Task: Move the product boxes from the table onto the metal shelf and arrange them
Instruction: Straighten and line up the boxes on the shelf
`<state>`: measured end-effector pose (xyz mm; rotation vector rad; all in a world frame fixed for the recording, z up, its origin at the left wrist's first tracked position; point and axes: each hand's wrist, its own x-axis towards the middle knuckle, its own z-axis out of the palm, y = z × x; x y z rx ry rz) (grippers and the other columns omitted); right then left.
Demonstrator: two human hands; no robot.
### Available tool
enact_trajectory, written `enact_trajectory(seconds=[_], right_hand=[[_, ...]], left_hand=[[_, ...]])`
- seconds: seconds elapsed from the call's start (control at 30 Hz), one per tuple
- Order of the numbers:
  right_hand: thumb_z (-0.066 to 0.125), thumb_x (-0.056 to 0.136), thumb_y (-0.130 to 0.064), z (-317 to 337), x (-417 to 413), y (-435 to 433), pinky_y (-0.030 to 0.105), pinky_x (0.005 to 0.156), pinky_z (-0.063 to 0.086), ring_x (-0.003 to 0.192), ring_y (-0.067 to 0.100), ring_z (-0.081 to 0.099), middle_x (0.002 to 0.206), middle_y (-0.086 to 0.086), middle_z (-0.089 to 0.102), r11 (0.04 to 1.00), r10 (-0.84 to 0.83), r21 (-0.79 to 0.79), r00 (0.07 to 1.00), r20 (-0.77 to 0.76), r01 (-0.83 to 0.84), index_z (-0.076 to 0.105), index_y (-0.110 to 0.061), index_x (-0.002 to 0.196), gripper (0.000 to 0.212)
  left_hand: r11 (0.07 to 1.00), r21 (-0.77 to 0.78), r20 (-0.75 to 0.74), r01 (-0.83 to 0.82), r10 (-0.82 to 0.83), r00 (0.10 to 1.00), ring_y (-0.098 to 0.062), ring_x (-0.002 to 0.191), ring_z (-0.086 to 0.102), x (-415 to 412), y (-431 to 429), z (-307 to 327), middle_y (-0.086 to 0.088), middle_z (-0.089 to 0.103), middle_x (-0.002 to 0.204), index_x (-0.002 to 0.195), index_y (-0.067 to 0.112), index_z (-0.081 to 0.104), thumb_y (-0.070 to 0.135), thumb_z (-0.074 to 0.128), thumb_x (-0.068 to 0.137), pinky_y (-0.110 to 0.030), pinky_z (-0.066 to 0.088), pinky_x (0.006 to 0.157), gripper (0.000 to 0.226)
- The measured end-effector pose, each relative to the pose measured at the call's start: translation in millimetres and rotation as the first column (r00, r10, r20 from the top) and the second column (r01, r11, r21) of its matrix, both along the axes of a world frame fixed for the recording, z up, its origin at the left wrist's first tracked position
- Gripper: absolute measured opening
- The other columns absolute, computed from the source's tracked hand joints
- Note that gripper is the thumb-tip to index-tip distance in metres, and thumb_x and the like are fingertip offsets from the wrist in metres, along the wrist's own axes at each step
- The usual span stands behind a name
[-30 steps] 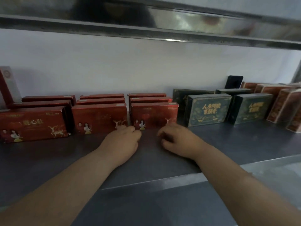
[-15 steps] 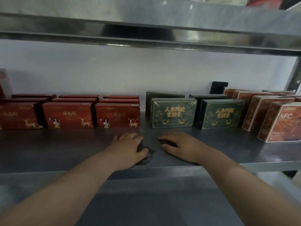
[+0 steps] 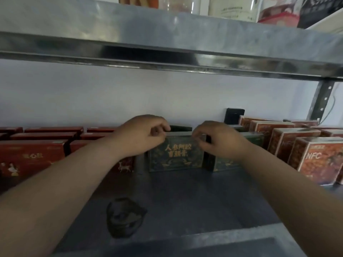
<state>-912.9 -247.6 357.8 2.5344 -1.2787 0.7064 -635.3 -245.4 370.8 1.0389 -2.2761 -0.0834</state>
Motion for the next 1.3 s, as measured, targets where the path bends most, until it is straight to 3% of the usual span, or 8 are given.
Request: enact_trajectory(seconds=[0.1,0.2,0.4,0.47,0.53,0.7,0.93,1.3], right_hand=[[0.058,0.098,-0.032,19.4,-17.2,-36.8,0.037,0.093,0.049,0.104,0.017,0.06,0.112,-0.001,0.066,0.989,-0.138,0.045,0.99,-0.021,0.139,0.069,-0.026,0.117,0.023],[0.057,0.1,-0.03,37.3,-34.9,-66.3,0.024,0.085,0.037,0.112,0.017,0.056,0.123,0.002,0.061,0.947,-0.285,0.125,0.953,-0.099,0.296,0.063,-0.028,0.128,0.029],[0.056,0.1,-0.019,56.1,-59.1,-96.9,0.024,0.093,0.034,0.135,0.023,0.044,0.155,0.006,0.04,0.763,-0.436,0.355,0.835,-0.335,0.54,0.04,-0.032,0.152,0.056],[0.058,0.098,-0.014,55.4,-65.9,-104.0,0.025,0.089,0.036,0.134,0.023,0.045,0.157,0.005,0.039,0.736,-0.428,0.378,0.819,-0.382,0.561,0.038,-0.031,0.153,0.061],[0.06,0.096,-0.015,52.6,-70.3,-112.3,0.026,0.086,0.036,0.13,0.022,0.048,0.154,0.004,0.043,0.726,-0.415,0.369,0.797,-0.438,0.581,0.042,-0.03,0.151,0.059],[0.066,0.095,-0.028,42.6,-76.2,-138.3,0.028,0.085,0.038,0.102,0.015,0.053,0.134,-0.002,0.06,0.8,-0.34,0.305,0.808,-0.481,0.517,0.059,-0.03,0.131,0.037],[0.074,0.087,-0.041,34.9,-66.9,-160.3,0.03,0.08,0.038,0.098,0.019,0.052,0.109,-0.003,0.059,0.868,-0.29,0.241,0.838,-0.463,0.434,0.055,-0.032,0.104,0.027],[0.072,0.088,-0.042,33.1,-62.4,-170.2,0.038,0.095,0.048,0.109,0.023,0.059,0.121,0.004,0.065,0.878,-0.288,0.22,0.836,-0.467,0.426,0.064,-0.02,0.125,0.044]], left_hand=[[0.999,0.015,0.037,-0.031,0.031,0.999,0.001,0.092,0.058,0.3,-45.7,26.5,0.019,0.06,0.102,0.116,0.035,0.064,0.031,0.057,0.095,-0.023,0.047,0.074,0.022],[0.997,0.051,0.142,-0.061,0.054,0.988,-0.002,0.095,0.058,-6.3,-91.9,39.0,0.02,0.059,0.104,0.121,0.034,0.062,0.031,0.057,0.095,-0.023,0.045,0.074,0.027],[0.962,0.207,0.462,-0.18,0.066,0.884,-0.013,0.128,0.047,-25.5,-153.9,38.7,0.01,0.046,0.147,0.149,0.036,0.039,0.04,0.059,0.096,-0.027,0.039,0.098,0.057],[0.942,0.247,0.529,-0.227,0.065,0.846,-0.015,0.131,0.045,-31.3,-163.2,36.8,0.01,0.042,0.152,0.153,0.034,0.033,0.041,0.061,0.095,-0.027,0.038,0.104,0.065],[0.932,0.255,0.58,-0.26,0.068,0.812,-0.016,0.127,0.049,-35.1,-168.3,34.4,0.007,0.047,0.148,0.151,0.033,0.038,0.037,0.064,0.095,-0.028,0.039,0.099,0.062],[0.93,0.23,0.587,-0.287,0.102,0.803,-0.016,0.113,0.053,-36.0,-171.5,32.4,0.004,0.057,0.135,0.141,0.029,0.053,0.029,0.064,0.095,-0.032,0.042,0.092,0.048],[0.908,0.185,0.591,-0.375,0.202,0.781,-0.016,0.109,0.053,-36.9,-172.3,28.9,0.003,0.059,0.132,0.143,0.028,0.052,0.033,0.064,0.094,-0.032,0.041,0.085,0.05],[0.887,0.186,0.558,-0.423,0.259,0.789,-0.018,0.103,0.056,-35.1,-159.1,26.8,0.001,0.061,0.126,0.141,0.027,0.055,0.028,0.062,0.097,-0.033,0.042,0.083,0.045]])
